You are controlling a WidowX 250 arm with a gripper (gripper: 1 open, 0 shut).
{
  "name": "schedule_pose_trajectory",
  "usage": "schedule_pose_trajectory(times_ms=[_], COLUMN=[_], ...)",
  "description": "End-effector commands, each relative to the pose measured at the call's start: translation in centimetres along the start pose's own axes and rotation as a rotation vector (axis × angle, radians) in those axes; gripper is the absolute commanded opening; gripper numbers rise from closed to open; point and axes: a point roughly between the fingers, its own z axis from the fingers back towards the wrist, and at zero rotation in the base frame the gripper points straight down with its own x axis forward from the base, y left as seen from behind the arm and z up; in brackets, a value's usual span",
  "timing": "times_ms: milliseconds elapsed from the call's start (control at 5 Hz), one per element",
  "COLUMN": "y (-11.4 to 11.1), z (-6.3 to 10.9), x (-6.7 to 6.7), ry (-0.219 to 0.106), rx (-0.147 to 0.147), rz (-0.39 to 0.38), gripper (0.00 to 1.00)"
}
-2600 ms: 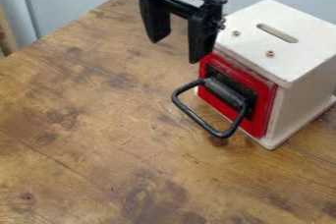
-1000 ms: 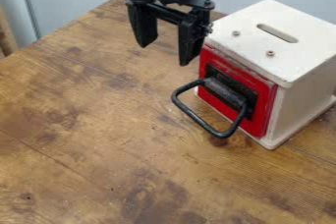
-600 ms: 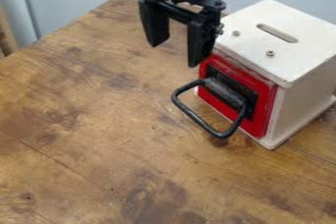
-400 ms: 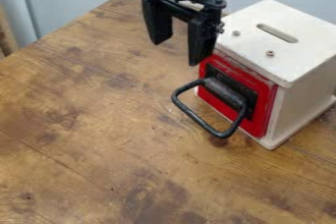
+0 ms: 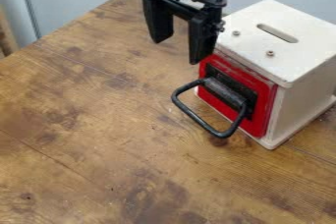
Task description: Close the drawer
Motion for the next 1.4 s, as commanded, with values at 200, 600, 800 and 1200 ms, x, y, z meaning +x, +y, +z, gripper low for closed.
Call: schedule_pose_trajectory(times_ms=[200,600,800,1200], y=[1.2,1.9,2.9,0.9], z=[2.5,2.7,2.9,1.7], x=[-1.6,-1.3,-0.9,1.5], ry=[-0.068,-0.08,-0.08,-0.069], rx=[0.022,0.016,0.016,0.027], rz=[0.073,0.031,0.022,0.103], gripper=[1.0,1.0,1.0,1.0])
